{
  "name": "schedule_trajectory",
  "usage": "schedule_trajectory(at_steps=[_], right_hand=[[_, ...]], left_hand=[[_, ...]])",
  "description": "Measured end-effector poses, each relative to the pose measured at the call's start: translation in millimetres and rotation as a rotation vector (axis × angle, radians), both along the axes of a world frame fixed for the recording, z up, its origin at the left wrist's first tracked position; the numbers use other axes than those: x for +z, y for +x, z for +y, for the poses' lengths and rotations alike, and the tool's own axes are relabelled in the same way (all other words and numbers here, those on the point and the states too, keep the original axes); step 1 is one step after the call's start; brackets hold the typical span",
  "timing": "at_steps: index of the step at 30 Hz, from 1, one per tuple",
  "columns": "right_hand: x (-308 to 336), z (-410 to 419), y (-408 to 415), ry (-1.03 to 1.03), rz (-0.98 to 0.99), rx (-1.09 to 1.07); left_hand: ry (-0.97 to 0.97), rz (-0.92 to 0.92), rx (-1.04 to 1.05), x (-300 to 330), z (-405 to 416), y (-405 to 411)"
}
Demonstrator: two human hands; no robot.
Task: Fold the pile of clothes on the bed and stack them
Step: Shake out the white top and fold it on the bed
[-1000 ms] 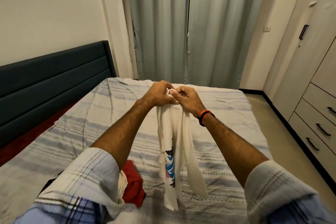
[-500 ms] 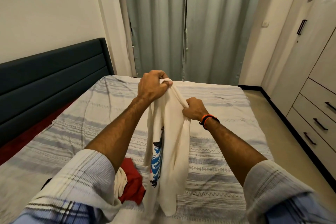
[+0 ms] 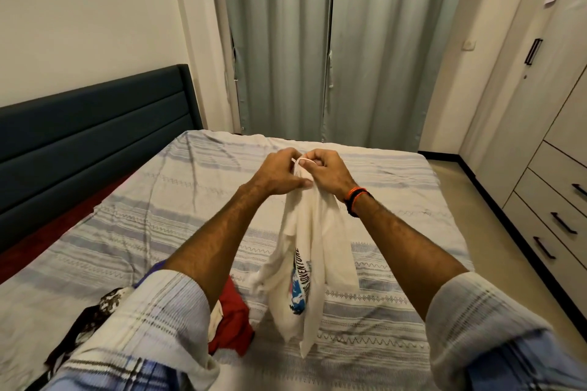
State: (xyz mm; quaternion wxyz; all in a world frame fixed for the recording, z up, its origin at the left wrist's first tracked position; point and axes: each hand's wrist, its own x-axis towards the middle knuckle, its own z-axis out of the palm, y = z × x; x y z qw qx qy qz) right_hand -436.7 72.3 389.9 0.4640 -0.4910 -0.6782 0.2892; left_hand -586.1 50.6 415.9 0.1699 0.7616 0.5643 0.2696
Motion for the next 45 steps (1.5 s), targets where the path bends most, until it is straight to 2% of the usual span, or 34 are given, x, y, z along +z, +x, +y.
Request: schedule_trajectory(at_steps=[5, 8, 10, 13, 17, 20, 22, 26, 30, 32, 35, 36, 40, 45], right_hand=[[1.7, -8.8, 14.0, -0.071, -0.024, 0.072], [-3.2, -13.7, 25.9, -0.16, -0.072, 0.149], [-10.1, -12.8, 31.8, -0.215, -0.188, 0.186], [-14.2, -11.2, 37.4, -0.205, -0.361, 0.081], [-7.9, -9.4, 40.2, -0.111, -0.224, -0.072], [-1.2, -7.1, 34.8, 0.031, -0.138, -0.084], [4.6, -6.0, 26.6, 0.085, -0.097, -0.052], [7.9, -5.0, 9.7, 0.108, -0.137, 0.03], [6.3, -9.5, 11.5, 0.056, -0.068, 0.008], [6.9, -11.8, 19.2, -0.02, -0.166, 0.004], [0.5, -12.0, 29.0, -0.138, -0.544, -0.024], [-2.5, -11.7, 31.5, -0.162, -0.6, -0.038], [-2.1, -10.3, 40.4, -0.128, -0.482, -0.155], [14.9, -6.3, 40.5, 0.044, -0.333, -0.177]], left_hand=[[0.065, 0.076, 0.02, 2.6, 7.2, 0.3], [0.124, 0.053, 0.049, 2.6, 9.6, -1.4], [0.187, -0.014, 0.102, 4.1, 8.7, 0.6], [0.241, -0.061, 0.194, 4.6, 9.2, -0.1], [0.219, -0.028, 0.316, -0.2, 13.3, -11.3], [0.117, 0.101, 0.351, -5.8, 15.9, -19.7], [0.045, 0.127, 0.28, -5.9, 17.4, -20.5], [-0.012, -0.044, 0.029, 2.6, 12.4, -8.2], [0.014, -0.052, 0.008, 4.4, 12.9, -5.0], [0.067, -0.06, 0.032, 5.9, 11.4, -4.2], [0.141, -0.1, 0.088, 7.0, 10.4, -1.4], [0.157, -0.116, 0.112, 6.4, 11.2, -1.6], [0.15, -0.119, 0.207, -1.3, 15.9, -8.6], [-0.02, 0.044, 0.278, -12.1, 21.2, -20.3]])
